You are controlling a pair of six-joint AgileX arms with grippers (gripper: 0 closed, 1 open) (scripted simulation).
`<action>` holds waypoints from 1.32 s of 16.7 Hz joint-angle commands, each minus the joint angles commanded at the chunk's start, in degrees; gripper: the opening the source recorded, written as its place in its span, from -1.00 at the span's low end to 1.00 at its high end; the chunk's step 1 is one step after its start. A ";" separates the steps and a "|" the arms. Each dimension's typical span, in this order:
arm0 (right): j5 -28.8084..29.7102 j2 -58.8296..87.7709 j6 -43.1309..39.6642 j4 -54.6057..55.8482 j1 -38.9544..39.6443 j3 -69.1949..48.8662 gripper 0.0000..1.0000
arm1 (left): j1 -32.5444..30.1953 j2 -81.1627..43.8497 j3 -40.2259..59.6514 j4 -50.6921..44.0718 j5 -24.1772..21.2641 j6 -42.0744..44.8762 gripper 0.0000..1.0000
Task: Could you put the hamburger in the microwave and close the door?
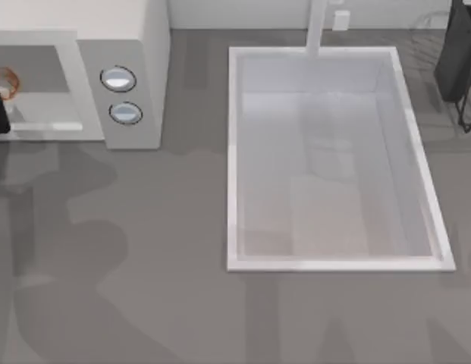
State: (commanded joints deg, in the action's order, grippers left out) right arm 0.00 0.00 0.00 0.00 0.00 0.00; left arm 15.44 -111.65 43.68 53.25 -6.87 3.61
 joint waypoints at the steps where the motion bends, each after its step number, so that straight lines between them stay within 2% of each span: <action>1: 0.00 0.00 0.00 0.00 0.00 0.00 1.00 | 0.49 1.16 -2.62 1.26 -0.42 0.21 1.00; 11: 0.00 0.00 0.00 0.00 0.00 0.00 1.00 | 3.88 5.19 -23.14 7.92 -3.57 1.87 1.00; 22: 0.00 0.00 0.00 0.00 0.00 0.00 1.00 | 3.61 7.77 -21.87 7.01 -3.72 1.91 1.00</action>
State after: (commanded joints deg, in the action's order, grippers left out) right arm 0.00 0.00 0.00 0.00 0.00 0.00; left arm 19.06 -103.88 21.81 60.25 -10.59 5.52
